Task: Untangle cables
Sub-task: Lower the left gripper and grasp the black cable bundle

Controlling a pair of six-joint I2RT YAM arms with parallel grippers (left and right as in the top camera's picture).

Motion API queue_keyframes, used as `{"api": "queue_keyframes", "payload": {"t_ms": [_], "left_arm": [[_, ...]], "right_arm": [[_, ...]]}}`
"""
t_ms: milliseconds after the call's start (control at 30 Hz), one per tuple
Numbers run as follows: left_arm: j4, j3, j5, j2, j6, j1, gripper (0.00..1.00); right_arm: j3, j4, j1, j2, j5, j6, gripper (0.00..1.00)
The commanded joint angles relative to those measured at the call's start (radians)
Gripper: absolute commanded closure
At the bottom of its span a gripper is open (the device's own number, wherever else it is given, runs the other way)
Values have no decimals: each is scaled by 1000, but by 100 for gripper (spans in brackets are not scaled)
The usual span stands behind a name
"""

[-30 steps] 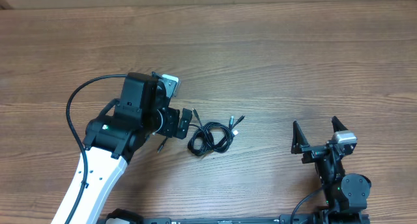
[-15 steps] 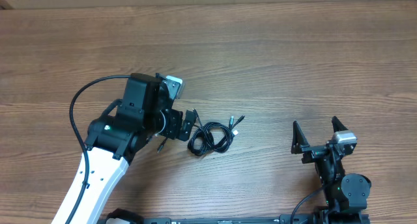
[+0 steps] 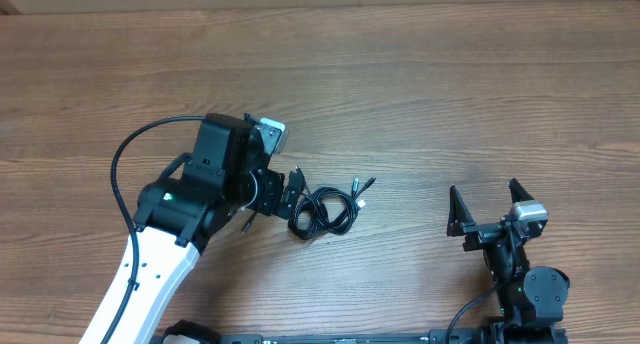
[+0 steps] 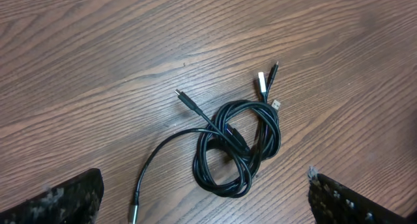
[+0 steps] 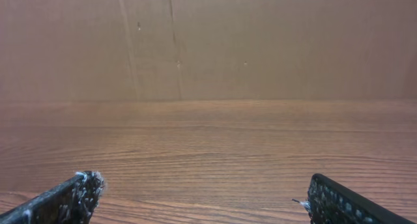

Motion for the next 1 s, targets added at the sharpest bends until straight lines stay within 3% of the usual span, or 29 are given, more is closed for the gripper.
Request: {"api": "queue_keyframes", "payload": {"t_ms": [0, 967], "left_arm": [[4, 27, 12, 6, 23, -6, 0], [0, 26, 12, 84, 46, -6, 0]], "right_arm": [[-11, 5, 4, -8, 10, 3, 0], [-11, 5, 4, -8, 10, 3, 0]]}}
